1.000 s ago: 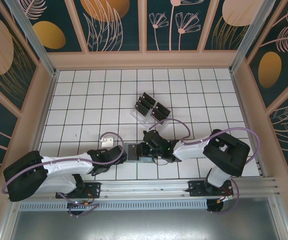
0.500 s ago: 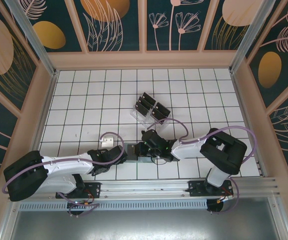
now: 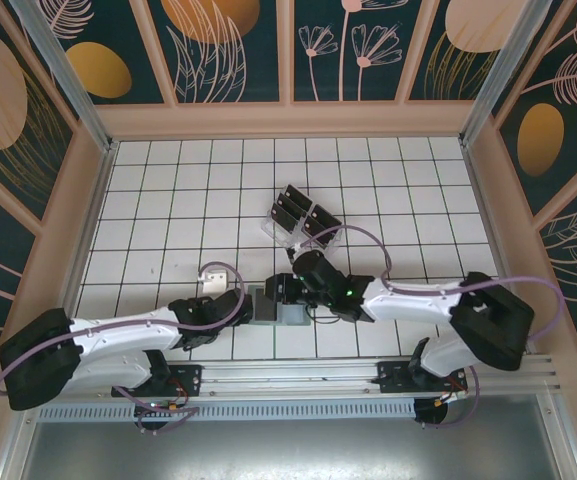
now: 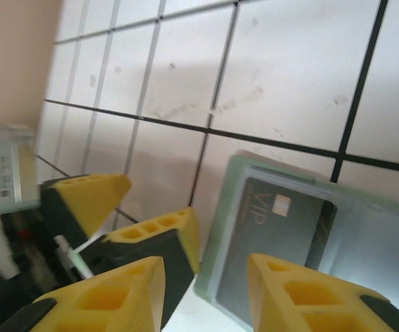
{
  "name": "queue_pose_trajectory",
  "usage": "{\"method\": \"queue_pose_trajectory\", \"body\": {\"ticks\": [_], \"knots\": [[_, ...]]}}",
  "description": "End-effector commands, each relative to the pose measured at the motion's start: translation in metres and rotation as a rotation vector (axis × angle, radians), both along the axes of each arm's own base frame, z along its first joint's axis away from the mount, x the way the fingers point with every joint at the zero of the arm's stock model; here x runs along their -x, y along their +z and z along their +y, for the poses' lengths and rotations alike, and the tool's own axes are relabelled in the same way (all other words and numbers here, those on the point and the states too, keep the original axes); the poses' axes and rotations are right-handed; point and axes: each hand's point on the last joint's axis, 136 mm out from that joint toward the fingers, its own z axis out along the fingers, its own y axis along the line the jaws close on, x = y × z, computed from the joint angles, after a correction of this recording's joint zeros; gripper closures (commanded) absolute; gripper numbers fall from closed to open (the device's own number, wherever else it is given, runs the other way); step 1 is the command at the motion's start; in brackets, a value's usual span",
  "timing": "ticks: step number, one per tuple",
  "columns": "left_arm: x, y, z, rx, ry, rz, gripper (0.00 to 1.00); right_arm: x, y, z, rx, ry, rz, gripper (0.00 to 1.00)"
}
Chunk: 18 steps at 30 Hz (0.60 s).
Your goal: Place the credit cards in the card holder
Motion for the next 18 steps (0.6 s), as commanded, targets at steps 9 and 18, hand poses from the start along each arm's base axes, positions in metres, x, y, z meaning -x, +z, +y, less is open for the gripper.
{"method": "queue_pose_trajectory", "body": {"ticks": [9, 18], "knots": [[-0.015, 0.051, -0.046, 0.227, -0.086, -0.118, 0.01, -0.001, -0.023, -0.104, 0.122, -0.228, -0.035, 0.48], [-0.021, 0.054, -0.078, 0.316, -0.153, -0.120, 0.01, 0.004, -0.042, -0.106, 0.130, -0.204, -0.025, 0.44]]}}
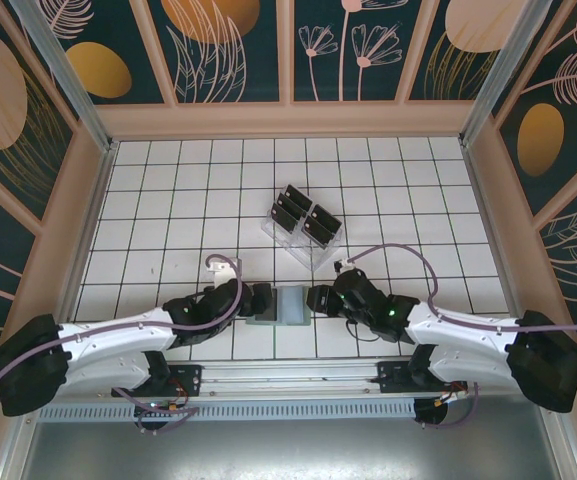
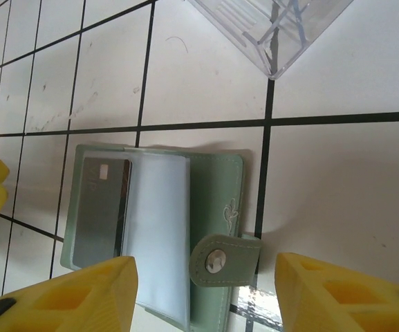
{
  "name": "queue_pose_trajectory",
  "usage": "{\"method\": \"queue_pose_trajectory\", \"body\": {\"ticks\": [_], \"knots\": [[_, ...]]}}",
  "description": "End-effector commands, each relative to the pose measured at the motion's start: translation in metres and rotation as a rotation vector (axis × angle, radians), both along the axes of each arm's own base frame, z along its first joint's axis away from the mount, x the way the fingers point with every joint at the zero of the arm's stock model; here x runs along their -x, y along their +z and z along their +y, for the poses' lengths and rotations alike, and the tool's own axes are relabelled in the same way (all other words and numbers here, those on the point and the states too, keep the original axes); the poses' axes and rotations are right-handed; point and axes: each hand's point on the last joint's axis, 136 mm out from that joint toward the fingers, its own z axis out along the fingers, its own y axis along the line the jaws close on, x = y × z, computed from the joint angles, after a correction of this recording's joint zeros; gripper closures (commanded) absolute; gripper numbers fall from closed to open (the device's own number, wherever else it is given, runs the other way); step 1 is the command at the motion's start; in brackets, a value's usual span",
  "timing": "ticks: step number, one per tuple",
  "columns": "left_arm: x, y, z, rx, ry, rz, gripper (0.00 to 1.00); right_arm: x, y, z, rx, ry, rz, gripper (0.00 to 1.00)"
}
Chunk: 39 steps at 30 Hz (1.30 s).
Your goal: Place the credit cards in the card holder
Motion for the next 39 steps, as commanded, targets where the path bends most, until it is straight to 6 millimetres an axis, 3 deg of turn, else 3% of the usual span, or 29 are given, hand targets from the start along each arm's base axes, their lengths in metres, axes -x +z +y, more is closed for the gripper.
{"method": "queue_pose_trajectory", "body": {"ticks": [1, 9, 14, 25, 33, 39], "knots": [[-0.006, 0.013, -0.020, 0.059, -0.040, -0.027, 0.01, -0.006, -0.001, 0.002, 0.004, -0.013, -0.024, 0.44], [-0.013, 0.000, -0.020, 0.118, -0.032, 0.017, 0.01, -0.013, -0.010, 0.005, 0.062, -0.006, -0.036, 0.44], [-0.017, -0.002, -0.019, 0.151, -0.038, 0.026, 0.01, -0.016, -0.013, 0.004, 0.078, -0.018, -0.044, 0.51], [-0.015, -0.020, -0.020, 0.121, -0.051, 0.065, 0.01, -0.012, -0.017, 0.004, 0.047, -0.015, -0.029, 0.82], [-0.015, -0.030, -0.021, 0.104, -0.051, 0.083, 0.01, -0.009, -0.020, 0.004, 0.022, -0.015, -0.017, 0.95], [-0.016, -0.036, -0.026, 0.098, -0.068, 0.096, 0.01, -0.007, -0.024, 0.004, 0.015, -0.015, -0.006, 1.00]]}}
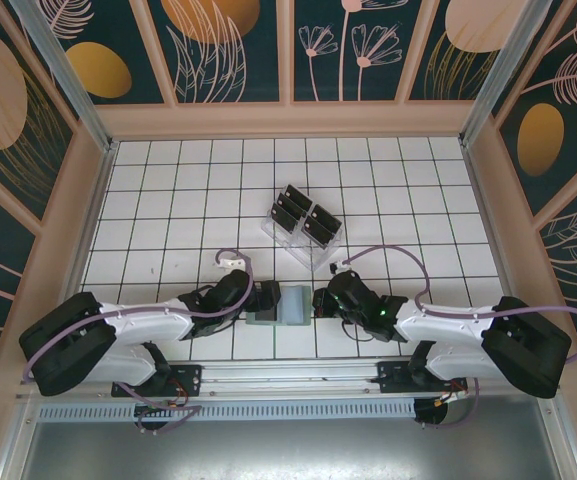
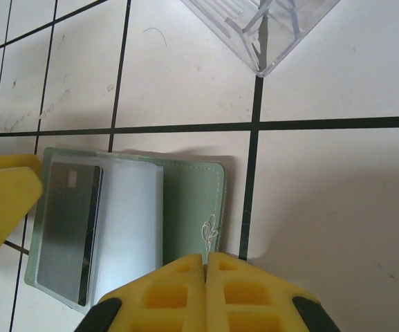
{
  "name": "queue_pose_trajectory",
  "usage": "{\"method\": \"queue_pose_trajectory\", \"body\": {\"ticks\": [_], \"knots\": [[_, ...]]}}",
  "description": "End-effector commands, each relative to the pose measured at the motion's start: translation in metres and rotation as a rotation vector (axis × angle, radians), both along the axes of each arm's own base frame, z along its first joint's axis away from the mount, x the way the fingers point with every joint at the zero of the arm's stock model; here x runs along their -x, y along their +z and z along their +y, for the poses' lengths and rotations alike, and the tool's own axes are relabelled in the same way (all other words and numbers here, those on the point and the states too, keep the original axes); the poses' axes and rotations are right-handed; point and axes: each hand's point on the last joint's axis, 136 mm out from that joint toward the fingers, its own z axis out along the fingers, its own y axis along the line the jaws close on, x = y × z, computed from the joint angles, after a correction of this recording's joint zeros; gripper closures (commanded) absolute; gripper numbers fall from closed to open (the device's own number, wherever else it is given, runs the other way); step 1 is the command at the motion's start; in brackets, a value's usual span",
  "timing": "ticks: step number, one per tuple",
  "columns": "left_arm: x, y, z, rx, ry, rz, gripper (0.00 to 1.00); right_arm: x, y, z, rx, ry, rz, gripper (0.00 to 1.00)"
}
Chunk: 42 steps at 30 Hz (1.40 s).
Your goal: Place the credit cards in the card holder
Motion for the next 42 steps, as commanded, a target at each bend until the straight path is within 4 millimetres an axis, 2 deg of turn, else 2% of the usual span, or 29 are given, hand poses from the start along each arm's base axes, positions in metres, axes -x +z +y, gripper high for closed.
{"method": "queue_pose_trajectory", "body": {"ticks": [1, 7, 13, 26, 32, 37, 42], "knots": [[-0.002, -0.001, -0.005, 0.006, -0.024, -0.006, 0.01, 0.000, -0.003, -0.001, -0.016, -0.014, 0.004, 1.00], [-0.003, 0.003, -0.014, 0.023, -0.055, -0.007, 0.01, 0.001, -0.007, 0.001, -0.021, -0.011, 0.015, 1.00], [-0.003, 0.015, -0.023, 0.069, -0.075, -0.019, 0.01, 0.002, -0.009, 0.003, -0.031, -0.007, 0.023, 1.00], [-0.003, 0.030, -0.029, 0.114, -0.082, -0.024, 0.01, 0.003, -0.010, 0.003, -0.048, -0.008, 0.027, 1.00], [-0.003, 0.050, -0.035, 0.183, -0.089, -0.044, 0.01, 0.003, -0.010, 0.003, -0.050, -0.011, 0.027, 1.00], [0.001, 0.081, -0.054, 0.280, -0.128, -0.076, 0.01, 0.001, -0.006, 0.002, -0.054, -0.013, 0.017, 1.00], [0.009, 0.101, -0.090, 0.320, -0.194, -0.091, 0.01, -0.004, 0.002, -0.007, -0.064, -0.046, -0.003, 1.00]]}}
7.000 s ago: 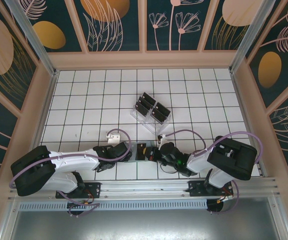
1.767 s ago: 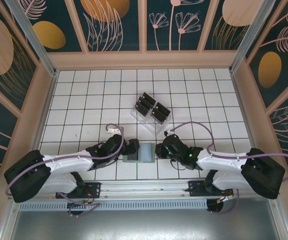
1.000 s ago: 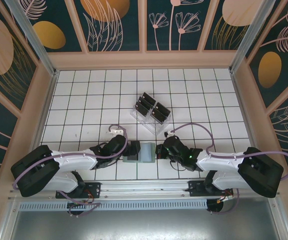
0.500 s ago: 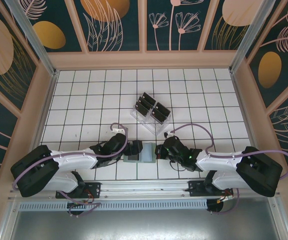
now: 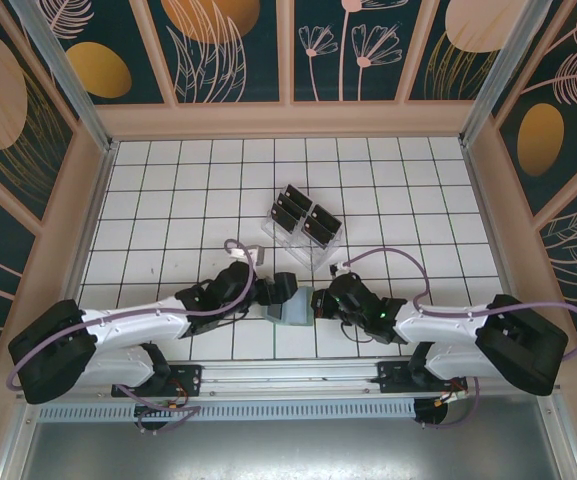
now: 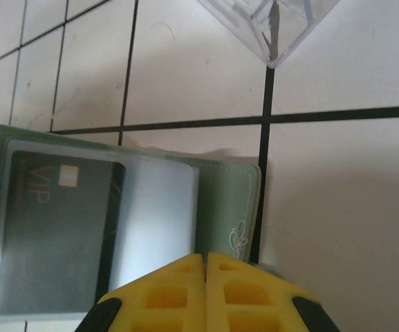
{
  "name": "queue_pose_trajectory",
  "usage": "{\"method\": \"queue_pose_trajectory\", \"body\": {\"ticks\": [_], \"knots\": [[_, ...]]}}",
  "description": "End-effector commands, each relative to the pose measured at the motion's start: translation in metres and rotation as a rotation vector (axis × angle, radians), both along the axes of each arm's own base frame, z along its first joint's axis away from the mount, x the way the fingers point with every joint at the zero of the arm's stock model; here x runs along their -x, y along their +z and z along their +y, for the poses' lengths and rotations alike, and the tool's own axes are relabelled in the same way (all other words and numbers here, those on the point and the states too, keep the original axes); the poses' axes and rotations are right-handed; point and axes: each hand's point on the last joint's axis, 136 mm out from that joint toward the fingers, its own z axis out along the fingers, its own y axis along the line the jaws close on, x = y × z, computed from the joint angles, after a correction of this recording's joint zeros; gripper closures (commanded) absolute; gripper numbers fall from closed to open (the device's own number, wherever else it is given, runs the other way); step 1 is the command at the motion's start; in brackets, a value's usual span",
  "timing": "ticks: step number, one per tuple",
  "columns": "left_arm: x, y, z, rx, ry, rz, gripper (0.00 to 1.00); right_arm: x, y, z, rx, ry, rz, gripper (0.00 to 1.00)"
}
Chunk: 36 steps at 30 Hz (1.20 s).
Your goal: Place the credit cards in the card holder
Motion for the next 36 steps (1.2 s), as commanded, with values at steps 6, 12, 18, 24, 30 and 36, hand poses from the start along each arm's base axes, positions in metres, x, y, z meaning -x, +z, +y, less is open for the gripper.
{"method": "queue_pose_trajectory", "body": {"ticks": [6, 12, 18, 24, 30, 36], "knots": [[0.013, 0.016, -0.067, 0.085, -0.109, 0.000, 0.01, -0.005, -0.001, -0.035, -0.006, -0.116, 0.005, 0.90], [0.015, -0.012, -0.074, 0.068, -0.097, 0.048, 0.01, 0.000, -0.001, -0.056, -0.017, -0.176, 0.013, 0.70], [0.014, -0.022, -0.082, 0.086, -0.091, 0.066, 0.01, 0.002, 0.009, -0.066, -0.055, -0.213, 0.004, 0.67], [0.012, -0.030, -0.088, 0.070, -0.086, 0.066, 0.01, 0.003, 0.013, -0.063, -0.070, -0.204, 0.006, 0.67], [0.002, -0.002, -0.078, 0.042, -0.042, -0.010, 0.01, 0.009, 0.030, -0.046, -0.108, -0.140, -0.010, 0.68], [-0.013, 0.032, -0.045, -0.047, 0.056, -0.103, 0.01, 0.023, 0.055, -0.017, -0.140, -0.052, -0.042, 0.76]]}}
